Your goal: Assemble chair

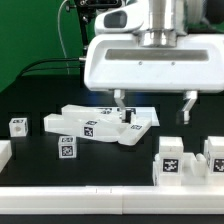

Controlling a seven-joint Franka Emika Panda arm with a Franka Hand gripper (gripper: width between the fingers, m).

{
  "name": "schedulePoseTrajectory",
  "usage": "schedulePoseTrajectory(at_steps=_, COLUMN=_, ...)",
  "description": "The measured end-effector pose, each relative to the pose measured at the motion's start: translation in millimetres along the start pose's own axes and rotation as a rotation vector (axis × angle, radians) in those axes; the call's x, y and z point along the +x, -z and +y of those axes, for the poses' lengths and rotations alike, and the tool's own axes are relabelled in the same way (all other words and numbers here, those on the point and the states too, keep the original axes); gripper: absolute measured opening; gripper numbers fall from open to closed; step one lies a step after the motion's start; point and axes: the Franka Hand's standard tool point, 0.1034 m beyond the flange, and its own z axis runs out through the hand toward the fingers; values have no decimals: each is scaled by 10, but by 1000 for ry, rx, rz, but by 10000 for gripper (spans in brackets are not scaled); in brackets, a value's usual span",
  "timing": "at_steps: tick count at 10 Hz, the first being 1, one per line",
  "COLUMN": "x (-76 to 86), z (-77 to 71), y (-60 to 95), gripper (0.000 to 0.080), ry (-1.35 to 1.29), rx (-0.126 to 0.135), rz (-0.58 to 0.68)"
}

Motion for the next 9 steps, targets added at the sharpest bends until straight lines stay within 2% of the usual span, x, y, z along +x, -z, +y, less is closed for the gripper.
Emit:
schedulePoseTrajectory(at_steps=1, x=-21, z=-13, y=-76, gripper=649, ry=8, rx=-21, rz=77)
schedulePoseTrajectory(at_steps=2, x=-73, z=-73, y=-159, gripper=649, ry=14, rx=-28, rz=113)
schedulePoseTrajectory(at_steps=3, x=-163, z=-129, y=-254, gripper=649, ry=19, rx=-30, rz=122)
schedulePoseTrajectory(at_steps=4, x=-238, z=-196, y=-340, gripper=649, ry=22, rx=-17, rz=80)
schedulePoseTrajectory(at_steps=6, x=-113, z=-129, y=-395, gripper=649, ry=11, rx=-18, rz=78)
schedulePoseTrajectory(at_steps=9, x=-154, z=-137, y=-583, gripper=649, ry=10, rx=-26, rz=74)
